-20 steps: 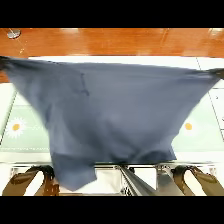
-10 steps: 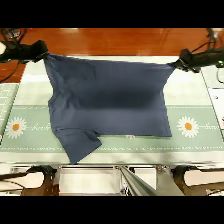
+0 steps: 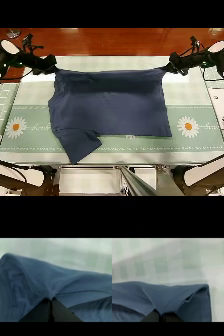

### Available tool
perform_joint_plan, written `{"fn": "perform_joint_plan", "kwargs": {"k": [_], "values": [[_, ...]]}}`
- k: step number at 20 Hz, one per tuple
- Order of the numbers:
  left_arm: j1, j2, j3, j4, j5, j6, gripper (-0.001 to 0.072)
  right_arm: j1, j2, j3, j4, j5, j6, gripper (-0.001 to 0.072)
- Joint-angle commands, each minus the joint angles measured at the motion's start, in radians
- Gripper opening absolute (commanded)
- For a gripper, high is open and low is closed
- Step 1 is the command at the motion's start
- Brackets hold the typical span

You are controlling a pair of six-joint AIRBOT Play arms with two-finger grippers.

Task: Fold the shirts.

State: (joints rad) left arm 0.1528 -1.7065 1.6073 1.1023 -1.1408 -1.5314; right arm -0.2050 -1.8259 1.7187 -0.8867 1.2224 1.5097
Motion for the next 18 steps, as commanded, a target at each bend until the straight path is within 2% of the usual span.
{"fn": "perform_joint_plan", "kwargs": {"k": [1,2,3,7,10,11,12,13,16,18], "values": [[0.068,-0.015,0.003,-0.017,-0.232,0.088,0.0016,-0.018,0.005,0.006,0.003,0.166,-0.040,0.0031],[0.074,-0.014,-0.021,-0.022,-0.270,0.154,0.0016,-0.015,0.005,0.002,-0.035,0.221,-0.060,0.0031],[0.073,-0.015,-0.054,-0.021,-0.305,0.172,0.0017,-0.006,0.005,-0.010,-0.086,0.252,-0.063,0.0032],[0.063,-0.017,-0.201,-0.028,-0.310,0.173,0.0017,0.040,0.005,-0.122,-0.276,0.226,-0.058,0.0032],[0.061,-0.017,-0.257,-0.045,-0.312,0.167,0.0019,0.045,0.005,-0.190,-0.263,0.145,-0.031,0.0034],[0.061,-0.017,-0.257,-0.050,-0.312,0.141,0.0080,0.045,0.005,-0.192,-0.262,0.137,-0.001,0.0139],[0.061,-0.013,-0.254,-0.055,-0.327,0.119,0.0506,0.043,0.008,-0.187,-0.247,0.155,0.008,0.0554],[0.063,-0.011,-0.245,-0.053,-0.346,0.102,0.0702,0.036,0.011,-0.172,-0.233,0.203,-0.014,0.0623],[0.085,0.036,-0.240,-0.053,-0.383,0.101,0.0703,-0.006,0.087,-0.149,-0.282,0.367,-0.051,0.0623],[0.113,0.117,-0.262,-0.050,-0.381,0.102,0.0703,-0.061,0.206,-0.219,-0.341,0.316,-0.048,0.0623]]}}
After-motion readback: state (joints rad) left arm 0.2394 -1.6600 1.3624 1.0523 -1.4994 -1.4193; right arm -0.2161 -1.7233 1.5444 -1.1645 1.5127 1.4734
